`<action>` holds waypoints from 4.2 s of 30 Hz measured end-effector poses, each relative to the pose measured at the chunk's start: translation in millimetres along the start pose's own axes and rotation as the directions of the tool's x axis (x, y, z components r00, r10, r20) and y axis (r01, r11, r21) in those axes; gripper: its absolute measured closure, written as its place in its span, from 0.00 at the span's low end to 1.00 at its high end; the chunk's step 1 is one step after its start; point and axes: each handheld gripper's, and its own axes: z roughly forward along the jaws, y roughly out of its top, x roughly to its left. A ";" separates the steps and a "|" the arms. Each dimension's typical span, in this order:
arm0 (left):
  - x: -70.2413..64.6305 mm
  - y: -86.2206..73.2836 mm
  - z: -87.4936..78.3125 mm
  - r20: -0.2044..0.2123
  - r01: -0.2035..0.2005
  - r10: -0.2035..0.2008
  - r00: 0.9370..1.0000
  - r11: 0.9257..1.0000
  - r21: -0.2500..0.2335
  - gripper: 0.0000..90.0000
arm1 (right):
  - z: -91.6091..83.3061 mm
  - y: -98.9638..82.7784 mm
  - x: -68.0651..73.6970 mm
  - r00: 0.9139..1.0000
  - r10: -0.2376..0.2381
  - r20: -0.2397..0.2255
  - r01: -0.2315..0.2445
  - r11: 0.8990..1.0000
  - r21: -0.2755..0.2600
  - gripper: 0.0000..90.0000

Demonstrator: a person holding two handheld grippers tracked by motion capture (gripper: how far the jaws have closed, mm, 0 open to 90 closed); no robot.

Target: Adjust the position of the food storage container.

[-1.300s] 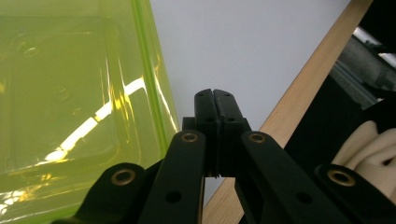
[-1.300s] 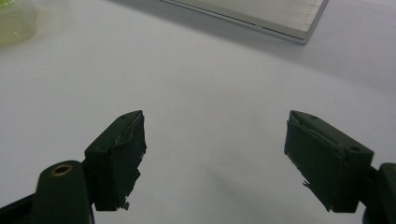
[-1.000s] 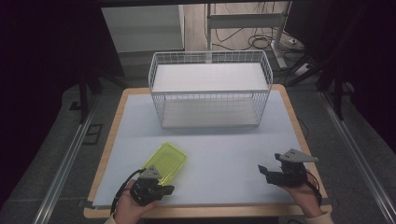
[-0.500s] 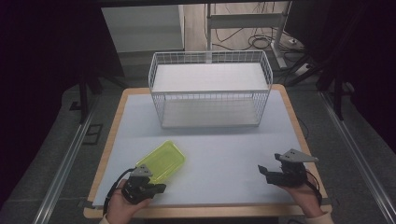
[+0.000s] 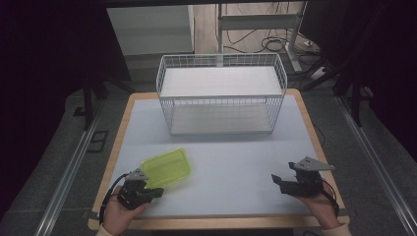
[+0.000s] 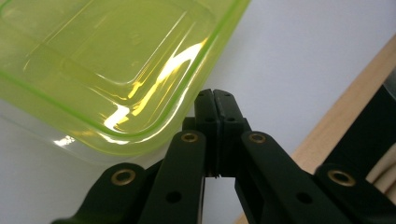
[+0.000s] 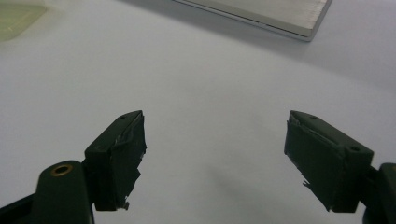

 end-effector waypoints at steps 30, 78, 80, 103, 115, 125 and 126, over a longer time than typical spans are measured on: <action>68.2 1.2 -53.7 -0.115 0.163 -0.189 0.975 0.965 -0.205 1.00 | 2.1 0.0 1.2 1.000 -0.002 -0.001 0.002 1.000 0.007 0.23; 79.1 21.8 18.0 -0.042 0.206 -0.208 0.977 0.977 -0.048 1.00 | 4.9 -0.9 1.6 0.999 0.010 0.040 -0.011 1.000 0.014 0.23; 76.7 24.2 20.3 -0.042 0.200 -0.202 0.979 0.979 -0.046 1.00 | 4.7 -0.8 2.3 0.999 0.008 0.039 -0.009 1.000 0.013 0.23; 44.2 51.4 51.0 0.017 0.146 -0.146 0.989 0.989 -0.029 1.00 | 5.8 -0.9 3.2 0.999 0.010 0.034 -0.010 1.000 0.015 0.22; 17.7 67.0 75.2 0.041 0.105 -0.105 0.994 0.994 -0.002 1.00 | 5.4 -0.9 3.7 0.999 0.007 0.031 -0.008 1.000 0.015 0.22; 2.6 78.5 89.1 0.067 0.086 -0.086 0.994 0.996 0.007 1.00 | 5.0 -0.7 4.0 1.000 0.004 0.031 -0.004 1.000 0.014 0.22; 1.1 79.3 90.0 0.070 0.082 -0.082 0.994 0.997 0.007 1.00 | 5.0 -0.8 4.0 1.000 0.003 0.031 -0.004 1.000 0.014 0.22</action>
